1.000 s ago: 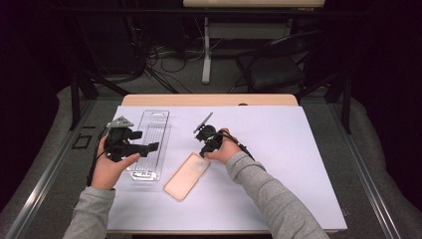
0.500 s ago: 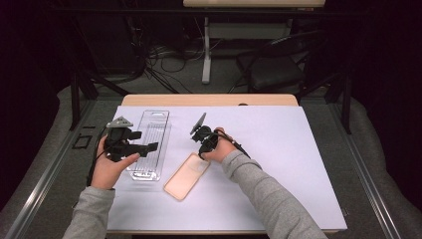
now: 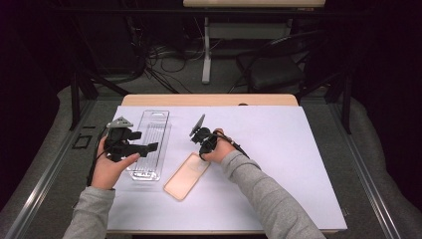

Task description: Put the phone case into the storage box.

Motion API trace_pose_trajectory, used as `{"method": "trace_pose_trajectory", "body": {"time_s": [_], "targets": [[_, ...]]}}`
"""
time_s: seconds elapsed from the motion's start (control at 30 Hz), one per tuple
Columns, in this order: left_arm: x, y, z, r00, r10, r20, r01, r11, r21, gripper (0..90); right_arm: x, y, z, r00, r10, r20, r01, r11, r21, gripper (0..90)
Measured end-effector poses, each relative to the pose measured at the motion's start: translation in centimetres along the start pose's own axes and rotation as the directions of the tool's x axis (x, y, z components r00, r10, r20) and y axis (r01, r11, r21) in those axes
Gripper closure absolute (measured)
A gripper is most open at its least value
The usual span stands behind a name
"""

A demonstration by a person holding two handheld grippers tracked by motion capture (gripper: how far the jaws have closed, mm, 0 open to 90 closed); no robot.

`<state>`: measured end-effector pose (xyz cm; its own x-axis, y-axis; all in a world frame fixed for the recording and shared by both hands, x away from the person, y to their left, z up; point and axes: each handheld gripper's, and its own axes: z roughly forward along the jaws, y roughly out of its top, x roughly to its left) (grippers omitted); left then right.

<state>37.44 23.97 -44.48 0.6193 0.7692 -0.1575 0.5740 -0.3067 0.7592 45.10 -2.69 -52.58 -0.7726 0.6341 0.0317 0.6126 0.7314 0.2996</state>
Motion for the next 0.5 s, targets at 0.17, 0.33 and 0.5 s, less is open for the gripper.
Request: {"method": "trace_pose_trajectory", "body": {"time_s": [0.17, 0.33, 0.5], "targets": [[0.00, -0.04, 0.12, 1.0000, 0.001, 0.002, -0.001, 1.0000, 0.006, 16.6, 0.01, -0.03, 0.20, 1.0000, -0.009, -0.001, 0.009, 1.000, 0.009, 79.5], [-0.04, -0.06, 0.28, 1.0000, 0.004, 0.002, -0.004, 1.0000, 0.009, 16.6, 0.07, -0.06, 0.31, 0.9998, -0.019, -0.005, 0.019, 1.000, 0.016, 81.7], [0.00, -0.07, 0.24, 1.0000, 0.003, 0.000, -0.003, 1.0000, 0.009, 16.6, 0.12, -0.05, 0.33, 0.9996, -0.029, -0.007, 0.029, 0.999, 0.020, 84.0]]}}
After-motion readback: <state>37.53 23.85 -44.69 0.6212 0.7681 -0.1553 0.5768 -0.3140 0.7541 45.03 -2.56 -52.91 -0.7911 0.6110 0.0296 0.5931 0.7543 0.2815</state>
